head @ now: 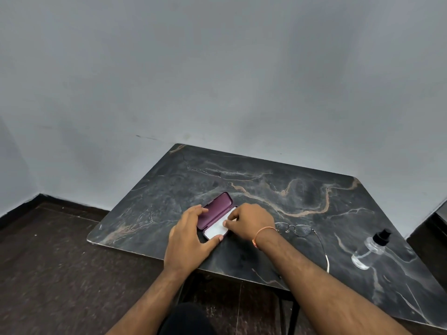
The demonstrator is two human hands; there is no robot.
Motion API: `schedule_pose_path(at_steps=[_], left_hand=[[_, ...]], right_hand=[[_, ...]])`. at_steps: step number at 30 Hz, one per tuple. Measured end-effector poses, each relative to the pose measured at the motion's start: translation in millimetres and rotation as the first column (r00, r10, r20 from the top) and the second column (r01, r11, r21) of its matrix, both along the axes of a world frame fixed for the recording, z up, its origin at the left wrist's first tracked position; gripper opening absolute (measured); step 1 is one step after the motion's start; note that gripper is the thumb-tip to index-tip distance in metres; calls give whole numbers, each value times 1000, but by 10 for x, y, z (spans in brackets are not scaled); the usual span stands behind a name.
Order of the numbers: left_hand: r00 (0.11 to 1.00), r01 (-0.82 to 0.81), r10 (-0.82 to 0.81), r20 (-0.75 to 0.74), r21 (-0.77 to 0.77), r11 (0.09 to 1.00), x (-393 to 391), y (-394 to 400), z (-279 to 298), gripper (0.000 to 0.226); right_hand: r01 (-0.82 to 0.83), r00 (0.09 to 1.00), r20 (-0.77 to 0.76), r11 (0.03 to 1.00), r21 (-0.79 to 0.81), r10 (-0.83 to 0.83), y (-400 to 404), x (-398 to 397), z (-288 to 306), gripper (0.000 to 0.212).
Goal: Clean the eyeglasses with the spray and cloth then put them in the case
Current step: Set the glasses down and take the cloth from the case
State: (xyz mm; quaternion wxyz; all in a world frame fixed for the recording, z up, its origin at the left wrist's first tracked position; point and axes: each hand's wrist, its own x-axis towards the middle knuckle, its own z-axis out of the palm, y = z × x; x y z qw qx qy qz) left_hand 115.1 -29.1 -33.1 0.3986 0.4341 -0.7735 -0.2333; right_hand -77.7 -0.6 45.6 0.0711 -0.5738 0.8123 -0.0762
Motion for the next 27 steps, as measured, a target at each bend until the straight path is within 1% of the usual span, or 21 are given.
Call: schedule_pose_path(at_steps=[4,6,8,12,16,21,24,27], left_hand=[[1000,2,-2,16,-17,1000,-3,-11,-21,77],[1000,1,-1,17,-23,1000,-9,-17,-29,77],[1000,-5,6,15,-25,1000,-14,-21,-37,78],[1000,-12,12,19,-28,1000,-10,-27,-43,77],[1000,-18,18,25,-27,999,-9,-17,-43,77],[999,-33,34,27,-20,999,-17,-16,-31,75],[999,-41,41,34,-11,999,-22,-25,-38,75],[998,-51,50,33,1,999,-29,-33,-38,74]], right_hand=[[34,997,-75,998,62,-29,-144,59,-31,33],[50,994,-96,996,73,-43,-183,76,-60,38],[61,993,-104,995,76,-53,-209,93,-86,38],[70,993,-100,995,75,-63,-232,130,-97,31],[62,997,-55,996,72,-58,-228,165,-69,29],[68,995,72,998,-2,-67,-161,119,-22,20],[108,973,212,990,-91,-87,-102,24,50,11],[127,933,356,969,-210,-45,6,-110,152,9]])
